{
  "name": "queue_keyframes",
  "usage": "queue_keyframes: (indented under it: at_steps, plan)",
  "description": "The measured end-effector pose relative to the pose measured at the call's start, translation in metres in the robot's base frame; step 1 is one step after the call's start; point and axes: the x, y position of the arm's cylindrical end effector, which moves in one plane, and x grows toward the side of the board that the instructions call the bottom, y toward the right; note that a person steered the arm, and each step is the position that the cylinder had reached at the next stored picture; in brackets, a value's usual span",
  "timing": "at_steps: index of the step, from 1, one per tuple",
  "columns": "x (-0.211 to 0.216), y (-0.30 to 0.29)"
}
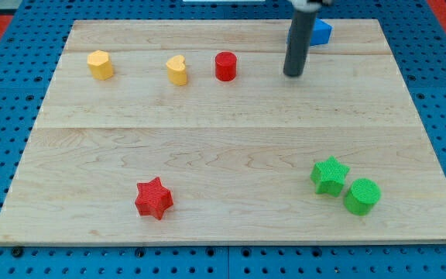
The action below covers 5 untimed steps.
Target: Push the red circle to the downwards
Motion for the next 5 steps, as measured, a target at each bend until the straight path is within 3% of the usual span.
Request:
queue_keyframes:
  at_steps: [1, 2, 4, 5]
  plan:
    - [-0.075, -0.026]
    - [-0.07, -0.098]
    - [0.033, -0.099]
    - [0.016, -0.077]
